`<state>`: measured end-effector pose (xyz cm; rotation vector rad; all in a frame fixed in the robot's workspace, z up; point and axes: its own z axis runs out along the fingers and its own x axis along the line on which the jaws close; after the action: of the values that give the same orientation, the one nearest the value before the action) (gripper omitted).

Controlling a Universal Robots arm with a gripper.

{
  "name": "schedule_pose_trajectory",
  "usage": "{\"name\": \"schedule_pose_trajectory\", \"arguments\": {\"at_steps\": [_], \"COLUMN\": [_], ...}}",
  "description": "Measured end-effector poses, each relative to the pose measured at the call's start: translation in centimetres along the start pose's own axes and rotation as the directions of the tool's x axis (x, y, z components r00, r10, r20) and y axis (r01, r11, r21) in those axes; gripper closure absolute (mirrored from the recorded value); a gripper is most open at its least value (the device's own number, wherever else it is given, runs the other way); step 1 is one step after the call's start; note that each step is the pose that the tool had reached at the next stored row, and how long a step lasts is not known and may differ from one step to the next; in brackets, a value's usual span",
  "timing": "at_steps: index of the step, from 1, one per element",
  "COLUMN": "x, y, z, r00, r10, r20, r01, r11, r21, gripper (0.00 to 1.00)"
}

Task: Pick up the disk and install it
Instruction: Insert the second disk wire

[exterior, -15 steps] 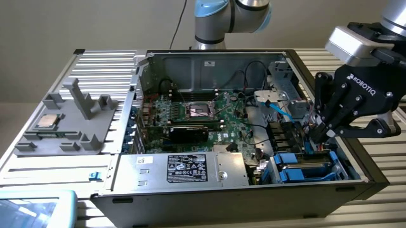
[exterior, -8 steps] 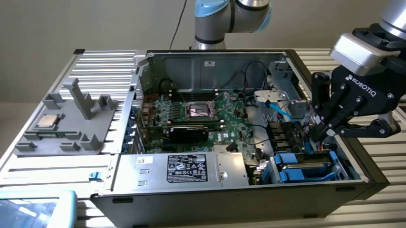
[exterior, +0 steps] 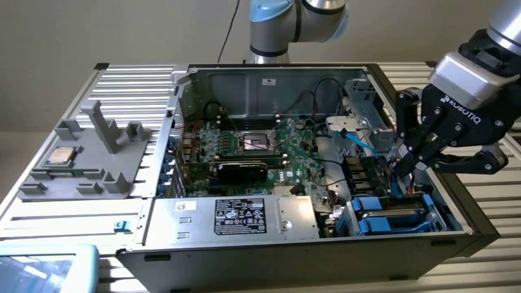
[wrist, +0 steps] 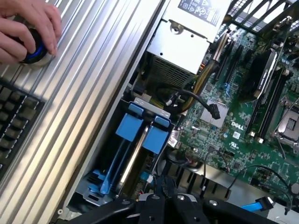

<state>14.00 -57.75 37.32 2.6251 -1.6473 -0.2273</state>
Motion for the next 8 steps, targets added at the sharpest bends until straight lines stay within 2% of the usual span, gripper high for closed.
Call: {"name": "schedule_pose_trajectory", "arguments": {"at_steps": [2,3,8], "x": [0.0,0.0,0.01], "y": [-0.01,-0.01,-0.01], "z": [0.02,0.02,0.04], "r00": [0.9994,0.9987,0.9913], "r10": [-0.032,-0.048,-0.131], "r20": [0.0115,0.014,0.0089], "r01": [0.032,0.048,0.131], "r11": [0.9995,0.9988,0.9913], "r21": [0.0042,0.0055,0.0137], "gripper": [0.89,0.89,0.89]}}
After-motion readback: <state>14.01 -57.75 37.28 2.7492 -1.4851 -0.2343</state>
